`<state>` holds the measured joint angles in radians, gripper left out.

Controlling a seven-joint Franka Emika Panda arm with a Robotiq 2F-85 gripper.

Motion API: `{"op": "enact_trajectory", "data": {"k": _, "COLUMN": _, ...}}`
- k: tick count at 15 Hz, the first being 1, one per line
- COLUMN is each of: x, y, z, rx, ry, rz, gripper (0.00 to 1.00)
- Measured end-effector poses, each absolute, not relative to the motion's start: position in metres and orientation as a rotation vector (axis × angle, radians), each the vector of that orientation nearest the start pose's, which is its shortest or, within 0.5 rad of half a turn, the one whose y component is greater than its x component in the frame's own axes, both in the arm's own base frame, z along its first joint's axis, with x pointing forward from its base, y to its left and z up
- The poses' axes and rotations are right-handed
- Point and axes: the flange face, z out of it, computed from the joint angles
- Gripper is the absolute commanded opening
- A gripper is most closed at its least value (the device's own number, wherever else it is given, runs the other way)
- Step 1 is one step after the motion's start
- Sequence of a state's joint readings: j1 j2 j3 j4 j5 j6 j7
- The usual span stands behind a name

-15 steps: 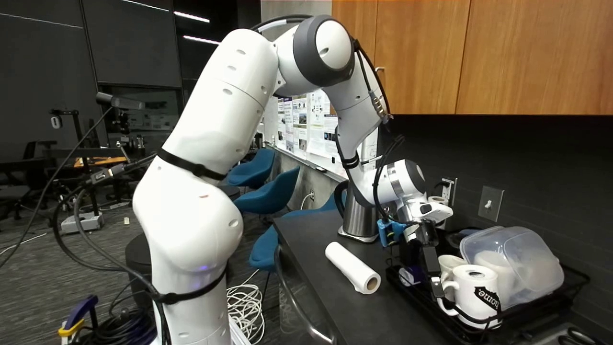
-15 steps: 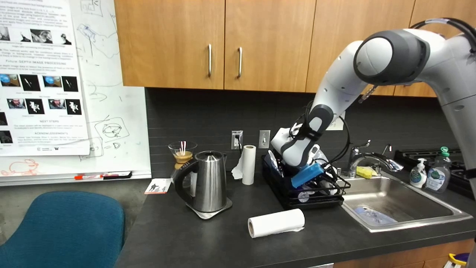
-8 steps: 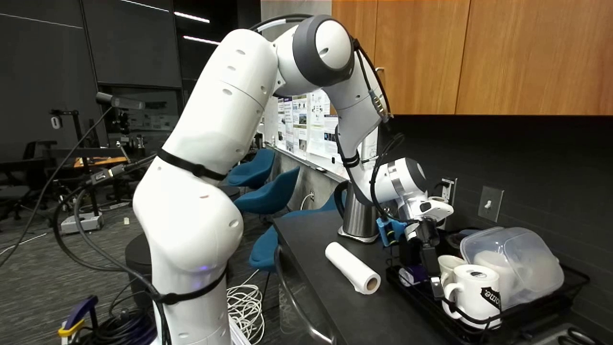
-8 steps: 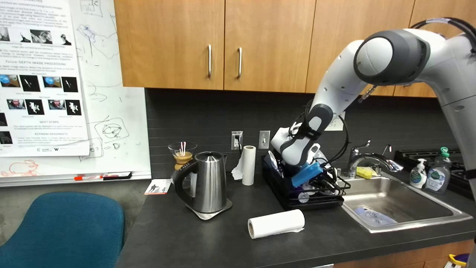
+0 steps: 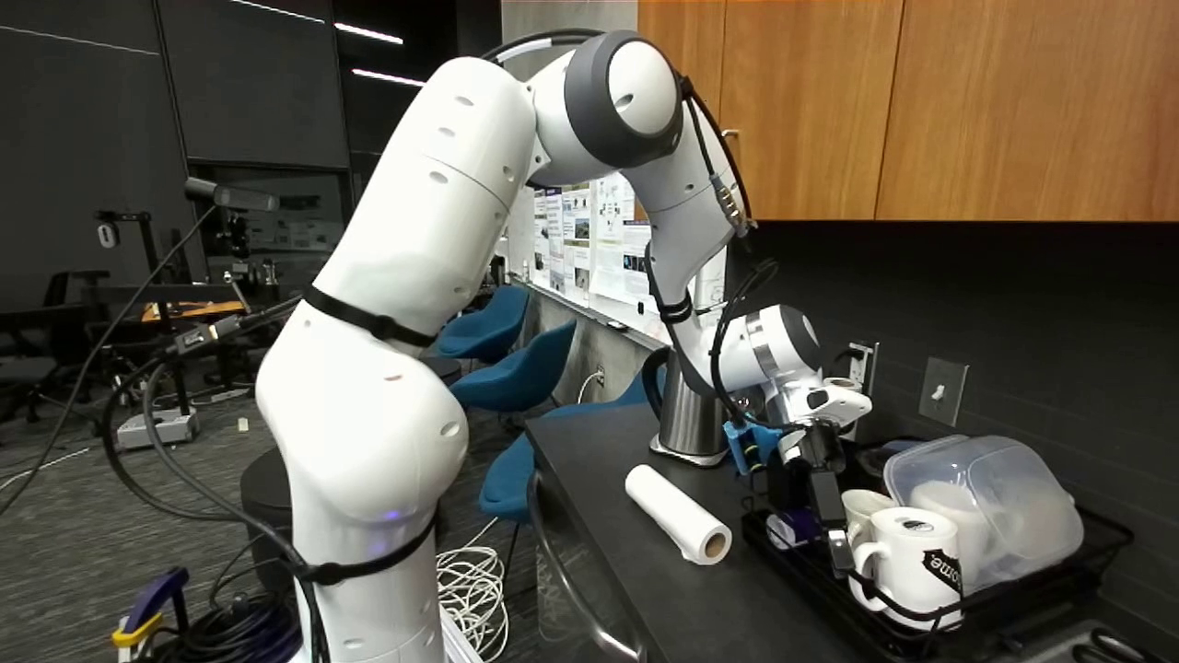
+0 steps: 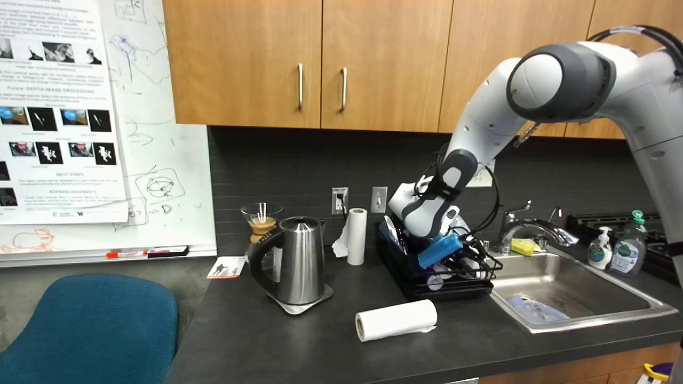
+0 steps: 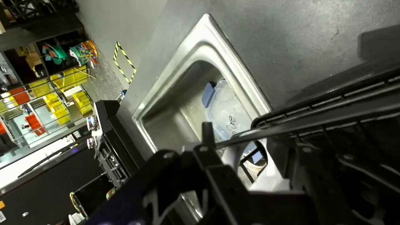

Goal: Take the mug cup off the dish rack

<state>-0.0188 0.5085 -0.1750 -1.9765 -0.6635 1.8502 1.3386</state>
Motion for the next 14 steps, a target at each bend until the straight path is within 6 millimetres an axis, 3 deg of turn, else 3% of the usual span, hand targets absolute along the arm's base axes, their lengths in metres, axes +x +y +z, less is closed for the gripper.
{"op": "enact_trajectory", "data": {"k": 3, "x": 0.5290, "y": -0.1523, "z": 0.1949, "rx": 1.909, "ry": -1.212, "rz": -0.201, "gripper": 0.53}}
{"op": "enact_trajectory", "data": {"k": 4, "x": 0.5290, "y": -0.1524, "z": 0.1949, "rx": 1.909, "ry": -1.212, "rz": -0.201, "gripper": 0.78}}
{"op": "enact_trajectory", "data": {"k": 6, "x": 0.5290, "y": -0.1524, "z": 0.1948, "rx": 1.909, "ry": -1.212, "rz": -0.201, "gripper": 0.83}}
{"op": "enact_trajectory", "data": {"k": 9, "x": 0.5288, "y": -0.1530, "z": 0.1951, "rx": 1.904, "ry": -1.214, "rz": -0.199, "gripper": 0.99}}
{"op": "enact_trajectory", "data": {"k": 14, "x": 0.5316, "y": -0.1596, "z": 0.1999, "rx": 1.884, "ry": -1.220, "rz": -0.168, "gripper": 1.00}}
